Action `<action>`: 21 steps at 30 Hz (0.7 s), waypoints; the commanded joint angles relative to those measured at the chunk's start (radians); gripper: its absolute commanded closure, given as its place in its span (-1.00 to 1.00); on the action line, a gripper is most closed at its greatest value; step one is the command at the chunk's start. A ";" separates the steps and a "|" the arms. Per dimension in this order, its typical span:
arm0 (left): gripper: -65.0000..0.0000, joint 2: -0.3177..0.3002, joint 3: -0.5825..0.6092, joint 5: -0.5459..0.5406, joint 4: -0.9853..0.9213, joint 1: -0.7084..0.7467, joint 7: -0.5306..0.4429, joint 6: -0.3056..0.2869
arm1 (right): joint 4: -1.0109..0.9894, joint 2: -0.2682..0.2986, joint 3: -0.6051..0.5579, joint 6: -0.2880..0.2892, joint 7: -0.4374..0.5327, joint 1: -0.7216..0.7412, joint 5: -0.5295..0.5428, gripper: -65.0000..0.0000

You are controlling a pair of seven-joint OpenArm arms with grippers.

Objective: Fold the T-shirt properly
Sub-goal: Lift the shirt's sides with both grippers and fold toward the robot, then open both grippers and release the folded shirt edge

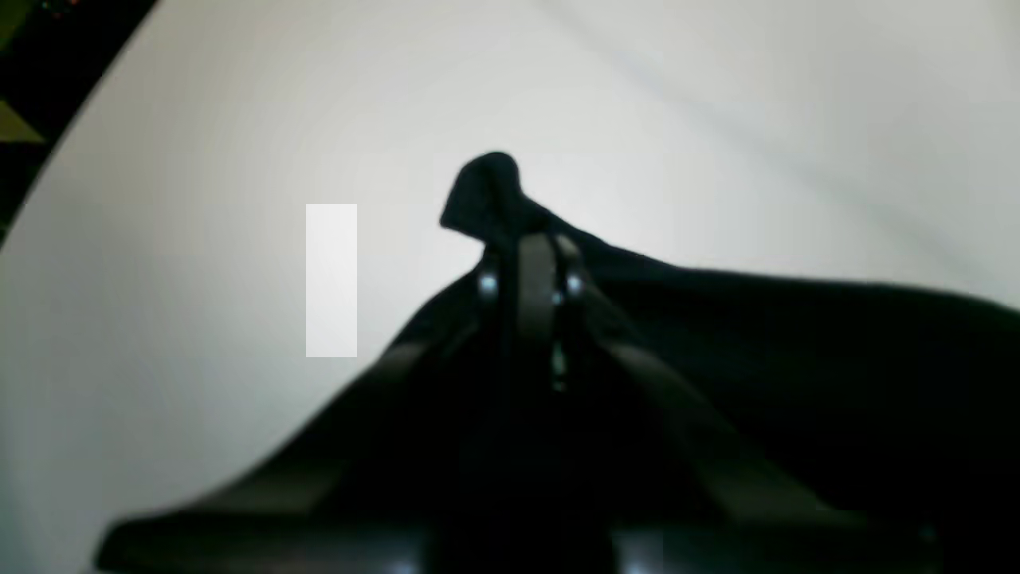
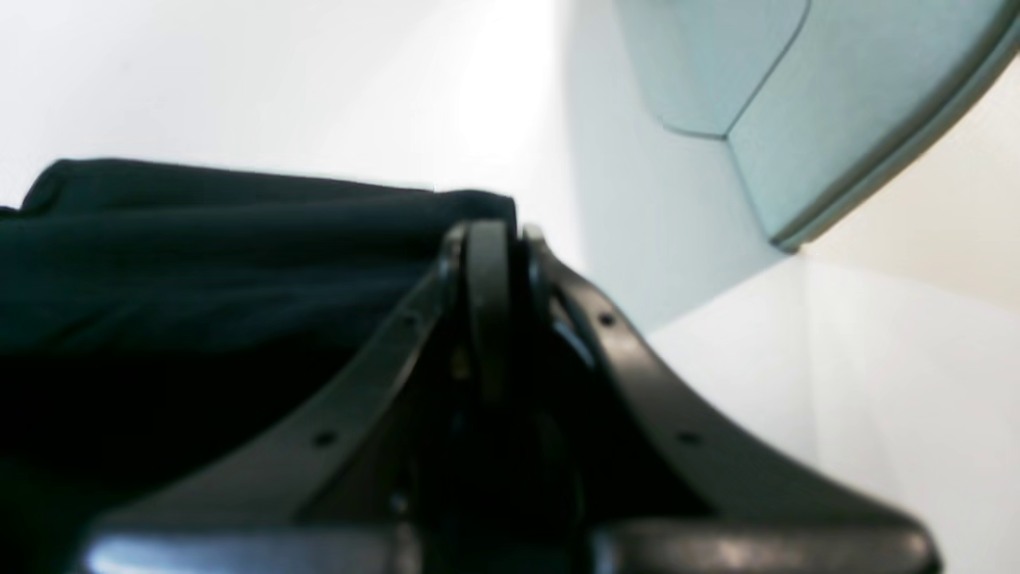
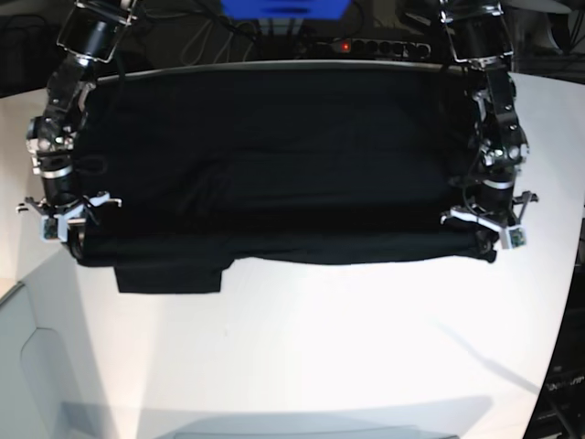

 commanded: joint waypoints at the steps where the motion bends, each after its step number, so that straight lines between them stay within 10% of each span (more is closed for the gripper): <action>1: 1.00 -0.003 -0.007 -0.001 0.032 0.011 -0.018 0.000 | 0.017 0.014 0.004 -0.001 0.028 -0.002 0.014 1.00; 17: 1.00 0.113 -0.164 -0.003 0.046 0.122 -0.018 0.000 | -0.010 0.017 -0.003 -0.001 0.012 -0.088 0.008 1.00; 21: 0.65 0.113 -0.168 -0.003 0.050 0.125 0.030 0.000 | -0.010 0.020 0.001 0.001 -0.083 -0.077 0.012 0.67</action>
